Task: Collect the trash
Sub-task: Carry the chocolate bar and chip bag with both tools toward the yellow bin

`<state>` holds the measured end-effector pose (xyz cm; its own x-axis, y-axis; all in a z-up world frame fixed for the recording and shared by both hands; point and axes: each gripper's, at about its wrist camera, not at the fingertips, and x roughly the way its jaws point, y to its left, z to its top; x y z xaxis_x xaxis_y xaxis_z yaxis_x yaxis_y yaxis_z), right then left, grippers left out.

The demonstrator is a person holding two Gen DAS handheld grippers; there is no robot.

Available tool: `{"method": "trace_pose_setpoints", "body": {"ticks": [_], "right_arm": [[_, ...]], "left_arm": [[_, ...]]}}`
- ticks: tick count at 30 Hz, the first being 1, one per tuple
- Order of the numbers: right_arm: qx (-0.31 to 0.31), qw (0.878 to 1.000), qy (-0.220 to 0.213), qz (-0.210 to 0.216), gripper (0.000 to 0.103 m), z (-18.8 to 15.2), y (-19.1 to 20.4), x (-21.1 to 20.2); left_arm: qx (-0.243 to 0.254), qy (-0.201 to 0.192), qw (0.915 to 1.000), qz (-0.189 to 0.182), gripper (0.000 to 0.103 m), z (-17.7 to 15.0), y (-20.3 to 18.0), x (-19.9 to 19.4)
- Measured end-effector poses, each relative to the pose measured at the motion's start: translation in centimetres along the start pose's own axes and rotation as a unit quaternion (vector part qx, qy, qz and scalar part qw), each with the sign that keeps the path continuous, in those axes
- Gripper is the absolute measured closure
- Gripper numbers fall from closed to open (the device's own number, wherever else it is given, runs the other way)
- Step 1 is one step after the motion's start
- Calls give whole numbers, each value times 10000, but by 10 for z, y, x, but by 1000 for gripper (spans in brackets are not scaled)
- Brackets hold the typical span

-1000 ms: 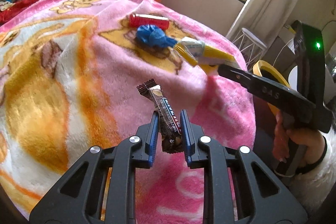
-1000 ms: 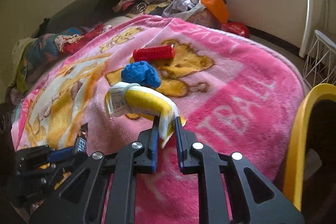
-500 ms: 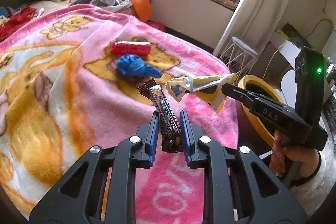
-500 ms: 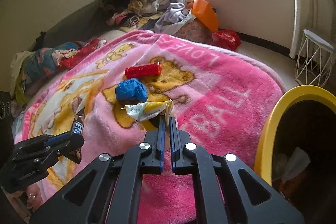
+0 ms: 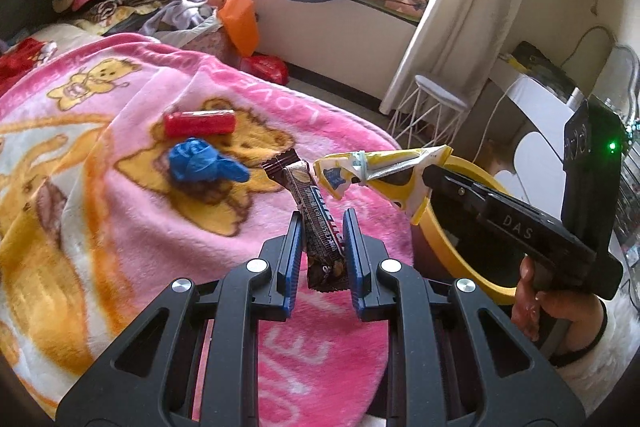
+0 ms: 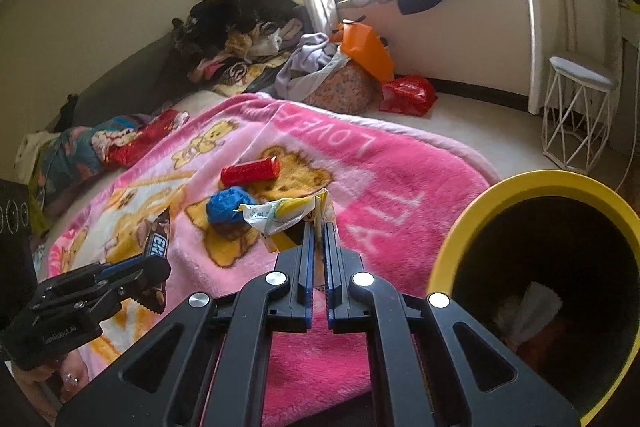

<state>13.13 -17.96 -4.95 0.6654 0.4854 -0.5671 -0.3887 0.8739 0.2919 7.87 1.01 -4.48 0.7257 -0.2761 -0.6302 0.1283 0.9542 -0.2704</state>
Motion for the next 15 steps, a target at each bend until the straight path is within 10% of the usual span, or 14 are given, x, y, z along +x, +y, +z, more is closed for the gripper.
{"method": "trace_pose_setpoints", "body": {"ticks": [15], "right_arm": [[426, 9976, -315, -441, 98, -3, -44, -38]], "left_arm": [[262, -12, 9991, -340, 88, 6, -39, 14]]}}
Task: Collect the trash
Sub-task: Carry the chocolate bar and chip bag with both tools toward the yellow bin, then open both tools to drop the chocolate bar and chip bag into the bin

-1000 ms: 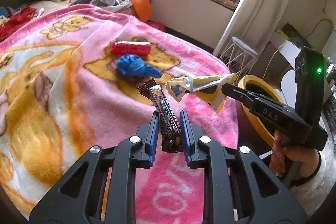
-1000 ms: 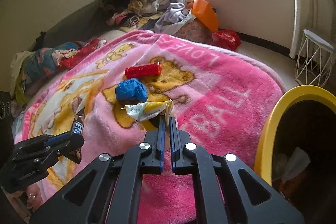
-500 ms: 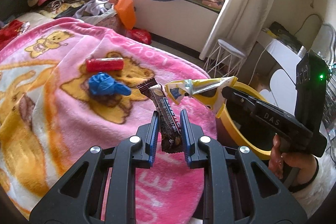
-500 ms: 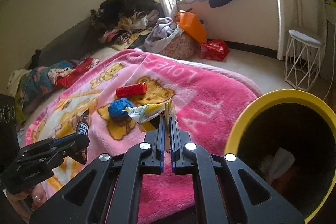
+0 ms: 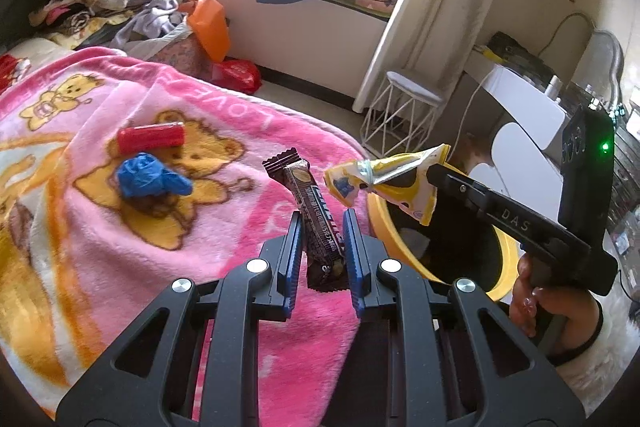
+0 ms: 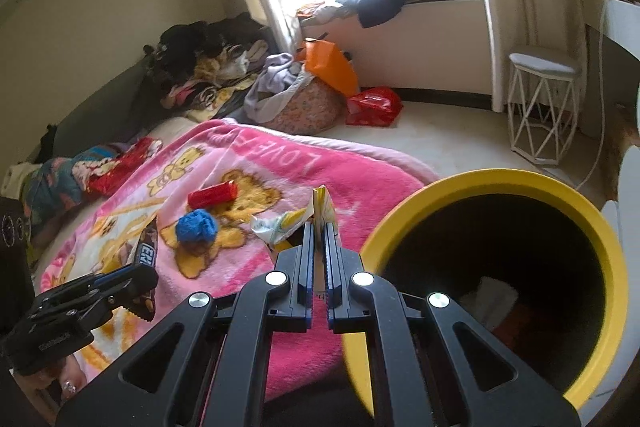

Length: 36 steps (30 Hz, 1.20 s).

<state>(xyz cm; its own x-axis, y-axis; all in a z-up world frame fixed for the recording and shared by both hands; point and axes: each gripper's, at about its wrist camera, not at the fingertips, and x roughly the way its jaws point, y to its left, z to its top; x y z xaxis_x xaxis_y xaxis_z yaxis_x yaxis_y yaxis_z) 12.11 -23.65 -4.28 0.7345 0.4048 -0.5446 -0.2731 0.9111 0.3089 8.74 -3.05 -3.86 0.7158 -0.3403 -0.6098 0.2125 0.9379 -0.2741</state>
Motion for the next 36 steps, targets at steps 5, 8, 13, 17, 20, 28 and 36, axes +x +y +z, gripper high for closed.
{"method": "trace_pose_setpoints", "body": {"ticks": [5, 8, 13, 17, 20, 28, 36], "right_arm": [[147, 9997, -93, -147, 98, -1, -16, -11], [221, 9994, -163, -234, 98, -1, -26, -17], [338, 9985, -238, -367, 98, 0, -42, -27], [441, 9976, -253, -478, 98, -3, -55, -32], [543, 9966, -269, -563, 99, -4, -63, -36], [735, 9938, -360, -748, 99, -4, -82, -46], [972, 9904, -393, -898, 98, -5, -102, -50]], "left_arm": [[66, 8, 9999, -99, 88, 2, -12, 6], [110, 8, 9998, -145, 88, 3, -17, 9], [162, -2, 9996, -220, 88, 4, -26, 12], [209, 6, 9994, -282, 88, 6, -34, 17], [254, 22, 9991, -340, 88, 6, -42, 20], [399, 80, 9980, -474, 88, 6, -58, 30], [545, 130, 9965, -616, 88, 7, -74, 41]]}}
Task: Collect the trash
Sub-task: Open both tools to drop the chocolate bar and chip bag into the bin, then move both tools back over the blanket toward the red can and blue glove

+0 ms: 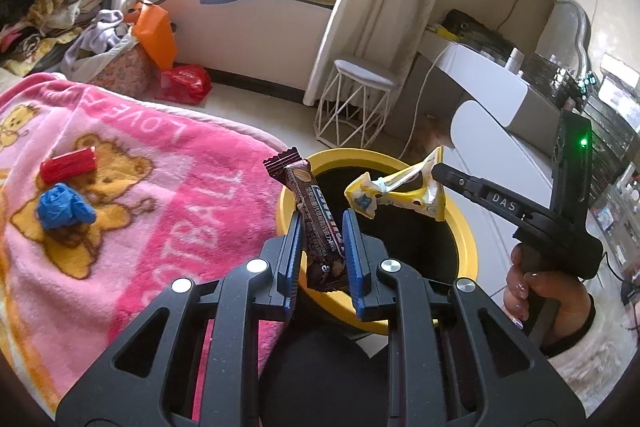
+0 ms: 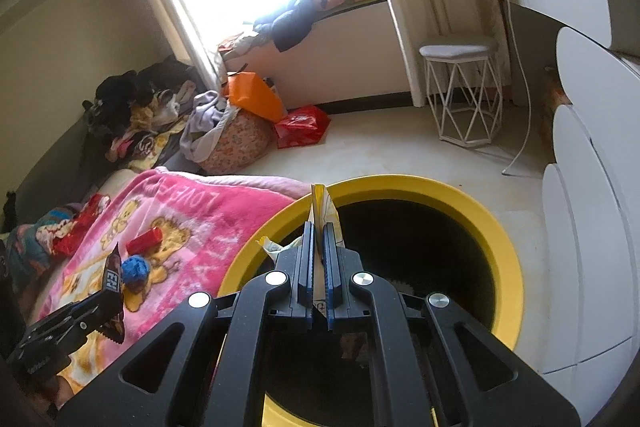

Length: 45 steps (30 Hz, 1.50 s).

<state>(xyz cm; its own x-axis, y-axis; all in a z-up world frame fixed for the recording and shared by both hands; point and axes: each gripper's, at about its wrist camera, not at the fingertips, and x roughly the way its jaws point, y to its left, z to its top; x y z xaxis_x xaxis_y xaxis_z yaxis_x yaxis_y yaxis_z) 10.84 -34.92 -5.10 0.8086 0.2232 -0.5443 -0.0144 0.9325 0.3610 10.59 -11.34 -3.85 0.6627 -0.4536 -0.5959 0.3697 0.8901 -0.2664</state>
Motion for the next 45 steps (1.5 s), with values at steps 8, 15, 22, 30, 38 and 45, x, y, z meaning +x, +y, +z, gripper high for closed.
{"method": "trace_pose_setpoints", "body": {"ticks": [8, 15, 22, 30, 38, 45], "right_arm": [[88, 9997, -59, -237, 98, 1, -13, -4], [196, 9991, -83, -375, 98, 2, -27, -4], [278, 9987, -90, -420, 98, 3, -37, -7], [481, 9977, -231, -429, 59, 7, -45, -16], [363, 9987, -141, -323, 46, 6, -33, -10], [166, 9997, -99, -153, 37, 5, -13, -9]], "left_arm": [[221, 123, 9996, -147, 88, 2, -21, 20], [390, 247, 9985, -276, 88, 5, -39, 40], [470, 338, 9977, -344, 88, 10, -50, 58], [147, 286, 9990, -300, 28, 12, -34, 72], [-20, 142, 9999, 27, 11, 9, -14, 54], [-131, 19, 9997, 199, 11, 8, 1, 36]]}}
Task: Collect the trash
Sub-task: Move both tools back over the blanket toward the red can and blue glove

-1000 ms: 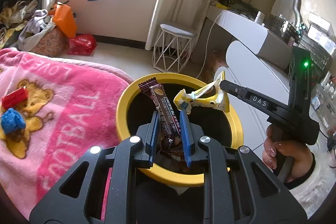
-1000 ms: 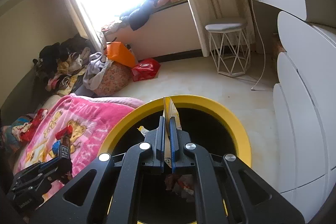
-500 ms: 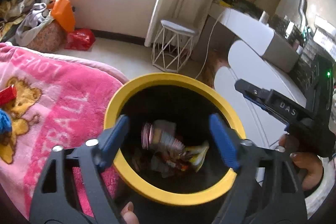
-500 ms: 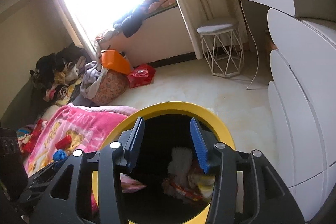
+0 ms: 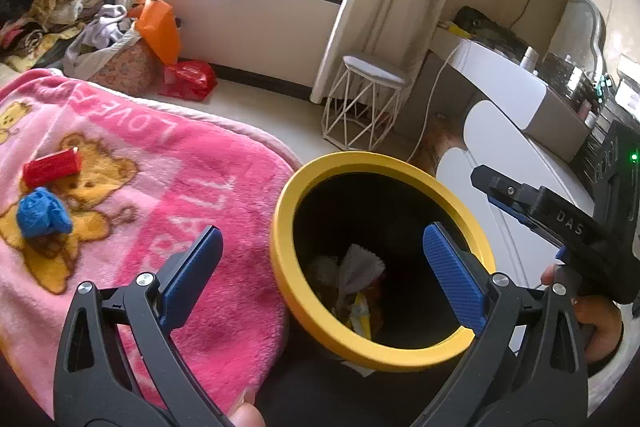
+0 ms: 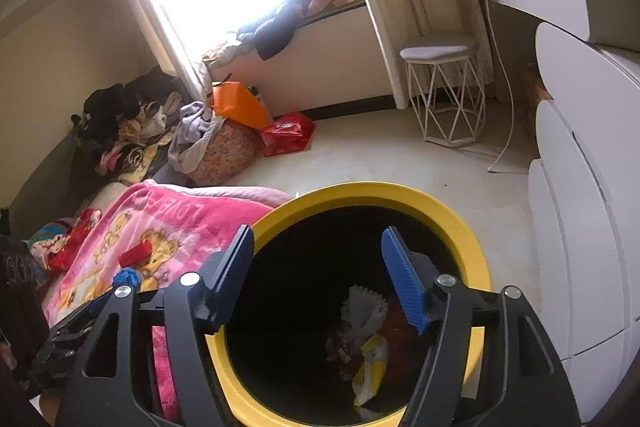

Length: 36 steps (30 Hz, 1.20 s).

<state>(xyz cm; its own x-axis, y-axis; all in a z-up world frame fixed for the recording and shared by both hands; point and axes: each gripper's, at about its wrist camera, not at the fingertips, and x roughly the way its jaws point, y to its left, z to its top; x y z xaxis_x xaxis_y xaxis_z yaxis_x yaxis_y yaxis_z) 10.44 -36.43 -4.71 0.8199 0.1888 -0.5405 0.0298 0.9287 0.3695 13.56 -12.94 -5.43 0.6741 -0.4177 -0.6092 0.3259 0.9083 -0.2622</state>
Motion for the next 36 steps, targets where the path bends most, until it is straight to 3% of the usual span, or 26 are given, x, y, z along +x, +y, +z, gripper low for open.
{"method": "trace_pose_setpoints", "body": {"ticks": [36], "right_arm": [[-807, 9960, -29, 388, 15, -12, 64, -10]], "left_arm": [[-426, -402, 9972, 466, 11, -2, 53, -62]]}}
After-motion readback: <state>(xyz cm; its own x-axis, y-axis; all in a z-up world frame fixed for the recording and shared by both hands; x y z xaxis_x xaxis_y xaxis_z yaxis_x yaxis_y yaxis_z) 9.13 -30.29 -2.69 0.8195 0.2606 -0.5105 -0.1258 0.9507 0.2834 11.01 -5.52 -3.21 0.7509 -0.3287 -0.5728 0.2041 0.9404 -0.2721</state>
